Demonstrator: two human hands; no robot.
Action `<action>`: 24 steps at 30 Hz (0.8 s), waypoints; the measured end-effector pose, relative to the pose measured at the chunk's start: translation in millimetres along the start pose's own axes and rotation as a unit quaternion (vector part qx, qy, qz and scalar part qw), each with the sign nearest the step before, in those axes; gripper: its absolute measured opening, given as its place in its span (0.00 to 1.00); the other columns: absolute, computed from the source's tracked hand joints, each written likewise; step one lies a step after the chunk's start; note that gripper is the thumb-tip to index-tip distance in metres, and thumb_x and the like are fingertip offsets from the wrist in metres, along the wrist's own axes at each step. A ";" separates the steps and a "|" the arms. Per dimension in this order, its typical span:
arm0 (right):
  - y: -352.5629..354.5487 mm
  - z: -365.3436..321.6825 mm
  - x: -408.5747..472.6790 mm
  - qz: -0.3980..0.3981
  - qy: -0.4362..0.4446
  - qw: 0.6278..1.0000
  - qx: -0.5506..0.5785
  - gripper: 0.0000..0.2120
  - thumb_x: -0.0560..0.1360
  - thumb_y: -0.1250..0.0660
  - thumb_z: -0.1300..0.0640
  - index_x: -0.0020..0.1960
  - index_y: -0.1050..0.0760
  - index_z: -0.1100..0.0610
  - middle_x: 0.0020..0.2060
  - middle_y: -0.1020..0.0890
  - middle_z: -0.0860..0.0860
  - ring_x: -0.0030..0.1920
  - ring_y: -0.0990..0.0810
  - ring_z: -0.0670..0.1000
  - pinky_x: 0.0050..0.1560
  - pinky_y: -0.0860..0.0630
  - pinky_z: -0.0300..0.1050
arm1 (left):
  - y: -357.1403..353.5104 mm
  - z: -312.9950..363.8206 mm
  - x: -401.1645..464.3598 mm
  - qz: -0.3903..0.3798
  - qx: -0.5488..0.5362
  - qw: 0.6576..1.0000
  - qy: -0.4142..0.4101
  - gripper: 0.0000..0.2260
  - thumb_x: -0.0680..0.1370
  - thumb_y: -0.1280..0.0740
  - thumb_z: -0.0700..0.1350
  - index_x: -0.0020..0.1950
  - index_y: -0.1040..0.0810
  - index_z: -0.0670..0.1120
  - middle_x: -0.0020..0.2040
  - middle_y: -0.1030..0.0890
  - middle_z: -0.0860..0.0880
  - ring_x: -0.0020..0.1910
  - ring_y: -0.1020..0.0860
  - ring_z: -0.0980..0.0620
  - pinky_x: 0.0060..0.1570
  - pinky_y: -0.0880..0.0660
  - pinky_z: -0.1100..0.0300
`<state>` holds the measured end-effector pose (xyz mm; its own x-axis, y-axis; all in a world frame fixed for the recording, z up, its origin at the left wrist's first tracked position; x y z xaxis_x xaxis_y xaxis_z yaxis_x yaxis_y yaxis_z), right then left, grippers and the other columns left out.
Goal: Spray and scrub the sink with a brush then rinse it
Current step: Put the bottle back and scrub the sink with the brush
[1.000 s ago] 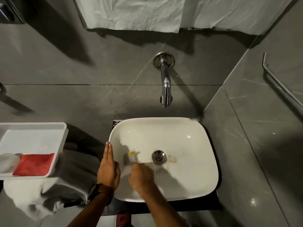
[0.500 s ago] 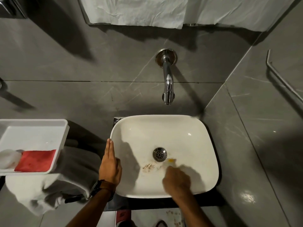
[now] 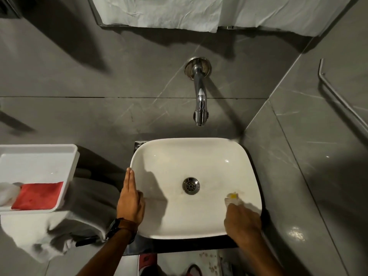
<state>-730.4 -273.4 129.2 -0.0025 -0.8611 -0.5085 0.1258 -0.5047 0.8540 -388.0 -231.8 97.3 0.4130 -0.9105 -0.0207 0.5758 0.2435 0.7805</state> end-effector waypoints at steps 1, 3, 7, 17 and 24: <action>-3.8 -8.1 -3.2 -0.005 0.010 1.000 -0.005 0.14 0.81 0.43 0.56 0.60 0.22 0.51 0.57 0.16 0.50 0.59 0.18 0.54 0.55 0.26 0.46 | 0.2 -0.4 0.2 -0.001 -0.001 1.000 0.003 0.34 0.78 0.39 0.35 0.81 0.51 0.44 0.82 0.50 0.48 0.74 0.34 0.41 0.62 0.26 0.49; -21.2 -50.5 -16.0 -0.052 0.052 0.997 0.020 0.15 0.80 0.42 0.55 0.63 0.23 0.52 0.61 0.17 0.52 0.62 0.19 0.55 0.60 0.26 0.47 | -0.1 0.2 -0.2 -0.006 -0.001 1.000 0.008 0.34 0.78 0.40 0.35 0.81 0.51 0.45 0.82 0.50 0.48 0.74 0.34 0.41 0.61 0.25 0.48; -28.2 -179.7 -45.0 -0.091 0.189 0.970 0.126 0.17 0.77 0.38 0.54 0.64 0.24 0.58 0.60 0.17 0.59 0.61 0.18 0.62 0.61 0.24 0.54 | -0.3 2.9 -2.1 -0.005 0.005 1.000 0.004 0.33 0.79 0.40 0.36 0.81 0.52 0.44 0.82 0.51 0.47 0.74 0.33 0.40 0.61 0.24 0.47; 15.6 -31.6 50.9 0.021 -0.004 0.999 0.029 0.16 0.83 0.45 0.56 0.67 0.25 0.54 0.66 0.20 0.53 0.66 0.21 0.56 0.63 0.26 0.49 | -6.2 -18.7 -0.2 -0.001 -0.009 0.997 0.079 0.34 0.78 0.41 0.35 0.81 0.51 0.46 0.82 0.48 0.48 0.55 0.21 0.34 0.47 0.19 0.44; -29.1 -159.9 -25.3 -0.056 0.156 0.983 0.075 0.14 0.79 0.42 0.60 0.58 0.20 0.56 0.58 0.16 0.57 0.57 0.16 0.60 0.56 0.22 0.50 | -4.8 -15.2 -2.1 -0.009 -0.023 0.996 0.090 0.35 0.77 0.41 0.33 0.81 0.51 0.48 0.81 0.46 0.48 0.60 0.23 0.36 0.55 0.21 0.41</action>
<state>-575.4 -227.0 99.7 0.2987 -0.7513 -0.5885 -0.0067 -0.6182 0.7860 -380.8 -226.0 84.1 0.5197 -0.8410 -0.1505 0.6148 0.2458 0.7494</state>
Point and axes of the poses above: each hand's wrist, its own x-axis towards the middle knuckle, its own y-axis out of the back of the hand, z = x × y, the point moved 9 cm from there along x, towards the middle knuckle
